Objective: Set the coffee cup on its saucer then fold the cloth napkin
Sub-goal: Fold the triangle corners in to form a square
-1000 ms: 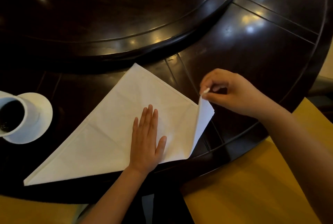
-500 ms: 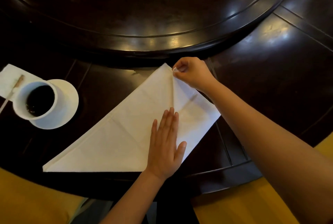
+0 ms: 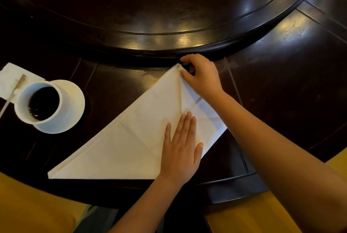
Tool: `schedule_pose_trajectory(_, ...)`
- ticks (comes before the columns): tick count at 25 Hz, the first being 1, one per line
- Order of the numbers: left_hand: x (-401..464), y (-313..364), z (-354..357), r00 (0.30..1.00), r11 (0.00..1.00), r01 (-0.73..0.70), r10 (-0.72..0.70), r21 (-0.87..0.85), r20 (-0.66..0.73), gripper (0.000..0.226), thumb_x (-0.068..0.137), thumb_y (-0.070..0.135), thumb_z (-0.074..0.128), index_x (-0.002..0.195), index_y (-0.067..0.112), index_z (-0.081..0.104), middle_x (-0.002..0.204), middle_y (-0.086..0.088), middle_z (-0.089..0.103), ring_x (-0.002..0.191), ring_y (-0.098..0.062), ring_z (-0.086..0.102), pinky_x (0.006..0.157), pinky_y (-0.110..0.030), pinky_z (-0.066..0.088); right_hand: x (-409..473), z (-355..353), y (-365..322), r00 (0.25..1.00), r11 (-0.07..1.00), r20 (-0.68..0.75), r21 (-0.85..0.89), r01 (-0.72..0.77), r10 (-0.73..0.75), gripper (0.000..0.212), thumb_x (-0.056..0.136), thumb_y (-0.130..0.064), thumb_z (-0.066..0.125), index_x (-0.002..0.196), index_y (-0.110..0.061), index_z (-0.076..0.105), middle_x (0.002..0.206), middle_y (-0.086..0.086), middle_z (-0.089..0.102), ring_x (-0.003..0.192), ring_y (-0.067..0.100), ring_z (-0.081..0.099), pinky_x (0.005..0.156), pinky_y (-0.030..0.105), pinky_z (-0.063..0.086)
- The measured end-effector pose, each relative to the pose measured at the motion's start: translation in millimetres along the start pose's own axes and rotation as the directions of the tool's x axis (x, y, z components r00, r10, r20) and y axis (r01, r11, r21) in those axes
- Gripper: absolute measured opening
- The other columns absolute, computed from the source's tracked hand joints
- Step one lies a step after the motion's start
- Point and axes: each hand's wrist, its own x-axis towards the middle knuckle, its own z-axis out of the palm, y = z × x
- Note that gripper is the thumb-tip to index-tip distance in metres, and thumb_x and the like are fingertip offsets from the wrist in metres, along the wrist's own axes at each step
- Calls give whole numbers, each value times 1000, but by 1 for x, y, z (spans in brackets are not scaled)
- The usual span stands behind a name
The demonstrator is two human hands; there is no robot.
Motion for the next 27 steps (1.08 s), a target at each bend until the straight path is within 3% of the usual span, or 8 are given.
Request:
schedule_pose_trajectory(3,2,0,0,1000,999,-11,10,49,13,68,90,46,43,144,9,25,150,-10,30,139,-24,17,109,-52,17,-26,1,9,939,895,116,-286,343,-323,39,91,-21,55,128,-10,52,134,12,54,127,29,45,106,44,29)
schedule_pose_trajectory(5,1,0,-1,999,997,-31,28,69,37,71,88,49,42,143,9,24,150,-10,30,139,-25,18,108,-52,18,-37,1,17,880,829,367,-353,433,-303,46,98,-28,40,142,-14,33,151,8,31,141,23,20,115,43,8)
schedule_pose_trajectory(7,-2,-2,-3,998,997,-45,42,58,37,71,86,48,44,143,8,26,149,-10,32,138,-24,20,108,-52,20,-39,2,27,864,821,453,-393,415,-220,51,100,-33,26,147,-17,13,156,4,13,144,17,1,115,39,-6)
schedule_pose_trajectory(10,7,-17,-9,999,998,21,-22,57,24,67,89,46,33,142,7,22,149,-11,32,138,-24,22,107,-53,17,-40,5,31,872,803,446,-433,410,-204,54,100,-36,19,147,-17,5,157,3,6,143,15,-5,116,39,-6)
schedule_pose_trajectory(14,28,-30,-10,998,991,-25,16,135,68,63,89,47,-5,141,13,-16,154,-6,-5,143,-22,0,109,-52,-5,-40,6,33,867,778,448,-457,431,-217,53,100,-36,19,147,-16,5,157,4,6,143,15,-3,117,41,-3)
schedule_pose_trajectory(19,2,-33,-5,982,976,-182,173,123,78,68,92,45,36,145,7,16,153,-11,24,141,-24,19,109,-53,14,-40,7,33,867,785,445,-444,431,-224,55,99,-38,17,148,-16,5,157,4,8,143,15,-2,117,40,-4)
schedule_pose_trajectory(22,-30,-35,-1,950,949,-306,300,72,82,65,92,38,33,146,6,18,155,-11,17,143,-23,12,110,-54,12,-39,8,34,879,794,425,-448,411,-215,55,98,-40,14,147,-17,4,157,3,8,143,14,-2,117,41,-4)
schedule_pose_trajectory(27,-54,-35,4,941,944,-327,321,51,104,64,92,34,30,147,6,15,156,-10,12,144,-20,6,112,-53,11,-39,6,30,884,792,427,-463,397,-193,56,98,-41,13,147,-17,4,158,3,7,144,16,-3,116,41,-6)
